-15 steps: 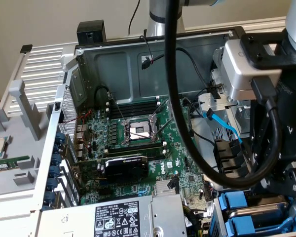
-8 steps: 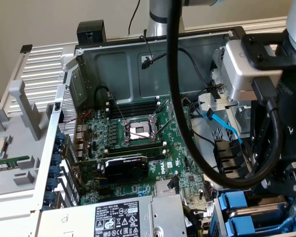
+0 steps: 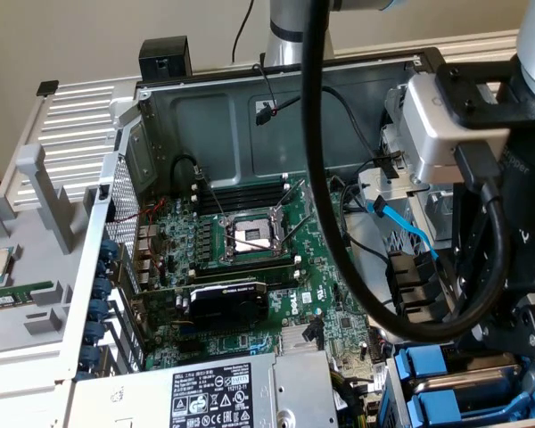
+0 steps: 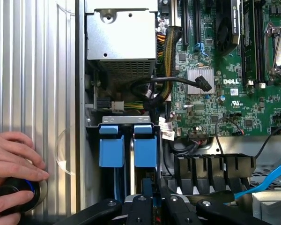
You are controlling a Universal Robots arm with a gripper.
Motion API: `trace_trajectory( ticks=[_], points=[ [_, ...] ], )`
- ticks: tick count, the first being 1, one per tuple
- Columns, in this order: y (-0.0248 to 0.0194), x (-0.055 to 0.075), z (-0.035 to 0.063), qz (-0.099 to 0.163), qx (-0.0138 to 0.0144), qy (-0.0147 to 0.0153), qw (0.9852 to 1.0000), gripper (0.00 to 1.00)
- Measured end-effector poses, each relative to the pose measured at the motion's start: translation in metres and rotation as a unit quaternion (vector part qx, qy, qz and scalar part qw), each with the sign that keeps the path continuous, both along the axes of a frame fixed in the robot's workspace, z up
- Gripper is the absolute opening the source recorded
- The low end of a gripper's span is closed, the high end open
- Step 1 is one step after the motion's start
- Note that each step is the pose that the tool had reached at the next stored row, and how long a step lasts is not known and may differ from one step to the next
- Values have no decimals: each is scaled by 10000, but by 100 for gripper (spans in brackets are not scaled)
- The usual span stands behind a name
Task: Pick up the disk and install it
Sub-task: 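Insert the first disk wire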
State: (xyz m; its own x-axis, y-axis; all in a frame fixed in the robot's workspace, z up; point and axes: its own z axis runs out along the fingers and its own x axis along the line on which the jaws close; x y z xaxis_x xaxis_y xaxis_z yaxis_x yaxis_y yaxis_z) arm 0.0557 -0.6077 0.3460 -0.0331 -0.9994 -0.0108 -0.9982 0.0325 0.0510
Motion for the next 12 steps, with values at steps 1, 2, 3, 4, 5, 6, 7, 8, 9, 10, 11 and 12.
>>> trace_trajectory(
  ticks=[1, 2, 3, 4, 5, 6, 7, 8, 9, 10, 11, 12],
  points=[
    [1, 0, -1, 0, 1, 0, 10000, 16],
    [1, 0, -1, 0, 0, 0, 10000, 16],
    [1, 0, -1, 0, 0, 0, 10000, 16],
    [2, 0, 0, 0, 0, 0, 10000, 16],
    [2, 0, 0, 0, 0, 0, 10000, 16],
    [2, 5, 0, 1, 0, 0, 10000, 16],
    [2, 6, 0, 1, 1, 0, 10000, 16],
    [2, 6, 0, 0, 0, 0, 10000, 16],
    [2, 6, -1, 0, 0, 0, 10000, 16],
    [2, 6, -1, 0, 0, 0, 10000, 16],
    [2, 6, -2, 0, -1, 0, 10000, 16],
    [2, 6, -6, 0, 0, 0, 10000, 16]
  ],
)
